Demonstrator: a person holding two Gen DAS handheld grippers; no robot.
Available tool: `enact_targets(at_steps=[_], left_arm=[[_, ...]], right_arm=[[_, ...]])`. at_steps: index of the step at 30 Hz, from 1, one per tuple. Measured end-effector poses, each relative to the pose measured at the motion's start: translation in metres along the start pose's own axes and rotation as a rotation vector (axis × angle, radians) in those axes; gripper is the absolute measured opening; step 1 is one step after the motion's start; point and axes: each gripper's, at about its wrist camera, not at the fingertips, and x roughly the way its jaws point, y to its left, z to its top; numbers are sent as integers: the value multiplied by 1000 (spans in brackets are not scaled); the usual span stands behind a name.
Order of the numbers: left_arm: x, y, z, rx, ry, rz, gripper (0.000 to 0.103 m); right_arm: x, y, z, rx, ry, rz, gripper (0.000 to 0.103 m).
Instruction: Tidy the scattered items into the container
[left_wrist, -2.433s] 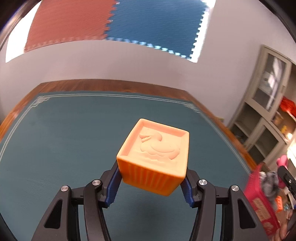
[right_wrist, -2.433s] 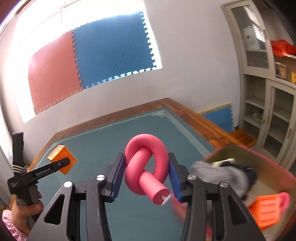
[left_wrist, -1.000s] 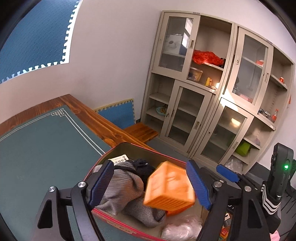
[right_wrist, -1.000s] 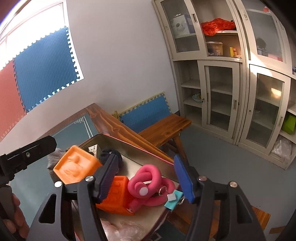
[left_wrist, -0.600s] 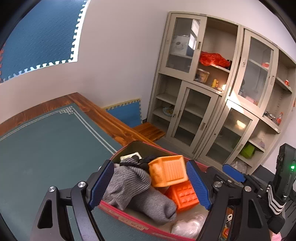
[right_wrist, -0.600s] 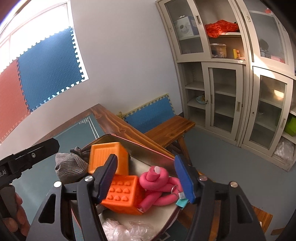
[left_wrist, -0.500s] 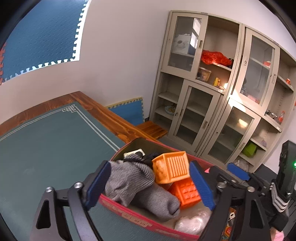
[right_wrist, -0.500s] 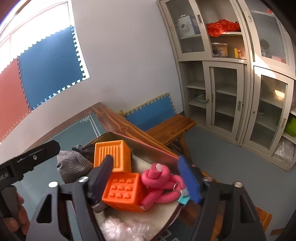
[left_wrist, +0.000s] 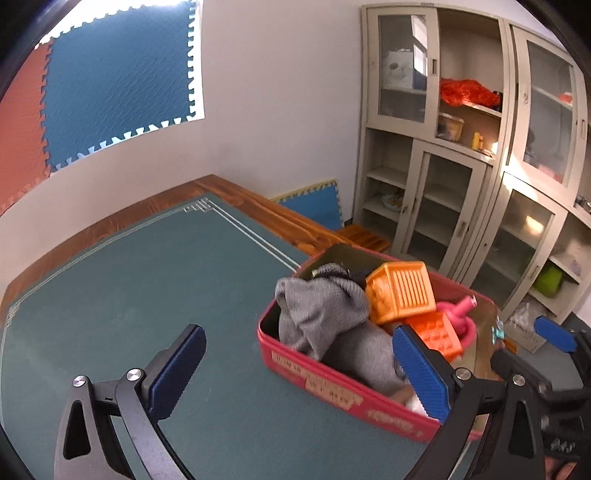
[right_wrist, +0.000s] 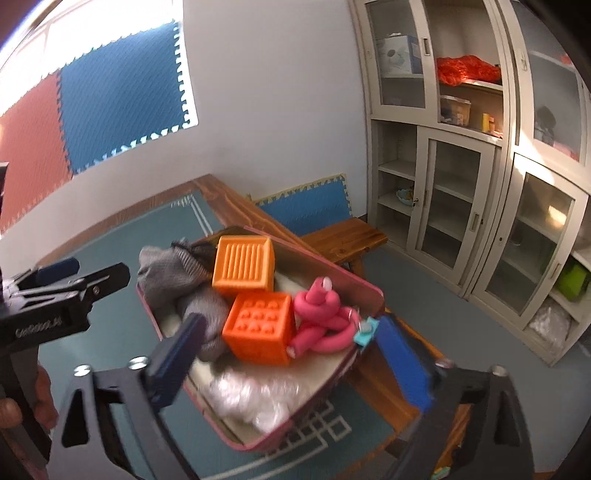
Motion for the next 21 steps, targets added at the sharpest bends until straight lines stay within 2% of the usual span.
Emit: enact_targets(at_steps=[5, 12, 14, 17, 21], left_arm=[[-7, -5, -14, -4, 47, -45, 102], [-14, -10, -19, -30, 95, -98, 102], [-15, -10, -20, -38, 96, -87, 102], [-15, -11, -21, -24, 88, -22, 102], [-19, -21, -22, 35, 64, 51, 102]], right_arm=[[-14, 10, -11, -84, 22, -19, 103], [-22, 12, -21, -110, 53, -32, 103], [-21, 7, -23, -93, 62, -28, 103], [-21, 5, -26, -83, 66, -23, 103], [-20, 6, -28, -87, 63, -18, 103]])
